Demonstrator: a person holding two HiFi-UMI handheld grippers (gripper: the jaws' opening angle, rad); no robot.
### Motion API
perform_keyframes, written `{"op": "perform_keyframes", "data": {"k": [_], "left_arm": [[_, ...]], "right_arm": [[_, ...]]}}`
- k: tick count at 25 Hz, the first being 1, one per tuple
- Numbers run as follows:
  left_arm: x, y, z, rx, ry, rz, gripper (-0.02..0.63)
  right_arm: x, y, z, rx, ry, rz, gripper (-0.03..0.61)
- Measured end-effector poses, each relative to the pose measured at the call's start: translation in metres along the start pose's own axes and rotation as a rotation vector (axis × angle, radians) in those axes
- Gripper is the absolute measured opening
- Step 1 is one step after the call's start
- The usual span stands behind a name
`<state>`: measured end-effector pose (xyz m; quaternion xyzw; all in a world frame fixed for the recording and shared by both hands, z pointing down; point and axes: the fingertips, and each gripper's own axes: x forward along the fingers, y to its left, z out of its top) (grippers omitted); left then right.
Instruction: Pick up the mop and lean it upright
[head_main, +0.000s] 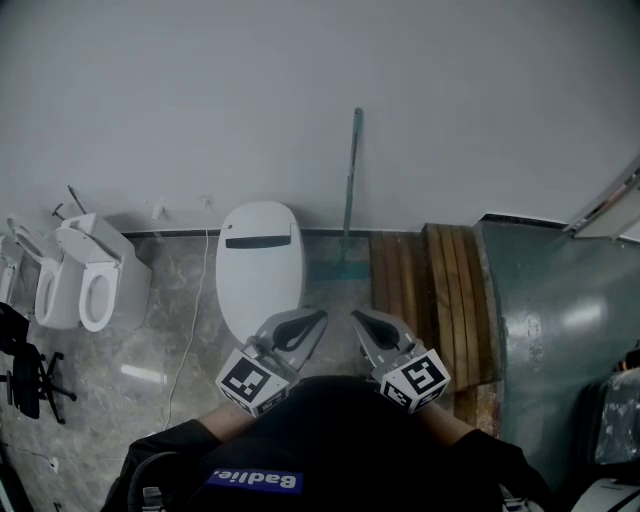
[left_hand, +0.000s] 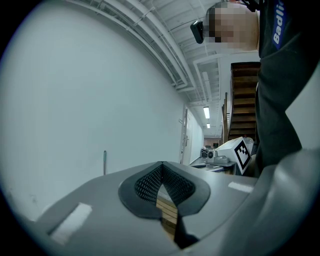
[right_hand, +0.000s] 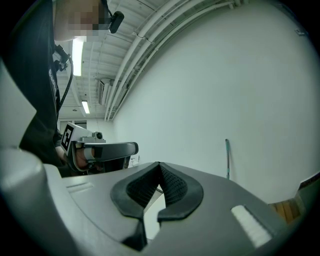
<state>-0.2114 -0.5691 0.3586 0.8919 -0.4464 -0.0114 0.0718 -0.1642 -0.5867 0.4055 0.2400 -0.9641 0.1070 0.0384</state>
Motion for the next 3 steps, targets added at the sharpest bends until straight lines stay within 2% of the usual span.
{"op": "perform_keyframes", "data": {"k": [3], "left_arm": [[0.0005,-0.0009,-0.0005,-0.002,-0.004,-0.006,0.019]], "right_arm": [[-0.0006,-0.0005,0.0011,0.005,-0.001,-0.005,0.003]]}}
